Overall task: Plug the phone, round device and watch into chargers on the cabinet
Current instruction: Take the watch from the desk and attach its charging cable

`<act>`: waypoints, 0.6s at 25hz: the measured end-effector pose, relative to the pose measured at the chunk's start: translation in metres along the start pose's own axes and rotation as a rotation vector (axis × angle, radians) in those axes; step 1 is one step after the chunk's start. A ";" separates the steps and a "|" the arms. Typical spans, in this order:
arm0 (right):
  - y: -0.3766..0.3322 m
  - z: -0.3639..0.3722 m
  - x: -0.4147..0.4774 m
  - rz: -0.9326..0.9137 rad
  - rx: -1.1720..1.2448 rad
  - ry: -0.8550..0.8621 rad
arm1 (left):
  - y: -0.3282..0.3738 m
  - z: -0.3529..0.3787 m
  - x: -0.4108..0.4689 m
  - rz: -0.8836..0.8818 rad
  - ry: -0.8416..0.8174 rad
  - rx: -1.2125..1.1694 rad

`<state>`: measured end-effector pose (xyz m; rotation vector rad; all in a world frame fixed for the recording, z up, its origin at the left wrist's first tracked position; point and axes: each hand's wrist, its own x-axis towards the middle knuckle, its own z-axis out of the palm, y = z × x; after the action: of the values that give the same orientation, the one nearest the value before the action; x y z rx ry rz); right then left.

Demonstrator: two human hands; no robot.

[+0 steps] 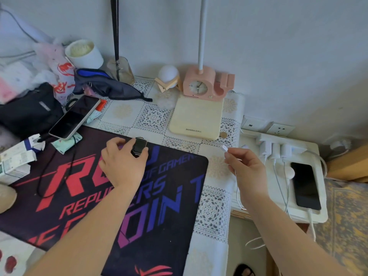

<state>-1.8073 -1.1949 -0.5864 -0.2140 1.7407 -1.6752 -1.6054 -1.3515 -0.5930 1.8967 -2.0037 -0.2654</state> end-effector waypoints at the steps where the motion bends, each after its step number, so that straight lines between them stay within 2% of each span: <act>1: 0.001 0.000 0.000 -0.004 -0.011 0.002 | 0.002 0.001 0.000 0.045 0.005 0.025; 5: 0.001 -0.004 -0.002 -0.030 -0.042 0.008 | 0.015 0.002 0.002 0.095 -0.043 -0.011; 9: -0.003 -0.016 -0.003 -0.059 -0.069 0.021 | 0.051 -0.002 -0.013 0.091 -0.093 -0.395; 11: -0.007 -0.027 -0.002 -0.060 -0.085 0.066 | 0.086 -0.004 -0.027 0.029 -0.250 -0.667; 13: -0.012 -0.040 -0.001 -0.094 -0.141 0.105 | 0.121 -0.007 -0.043 -0.111 -0.499 -0.978; 15: -0.020 -0.060 0.001 -0.150 -0.201 0.148 | 0.151 -0.008 -0.060 -0.269 -0.738 -1.189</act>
<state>-1.8491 -1.1499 -0.5734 -0.3260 2.0508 -1.6552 -1.7399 -1.2798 -0.5362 1.2626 -1.2648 -1.9268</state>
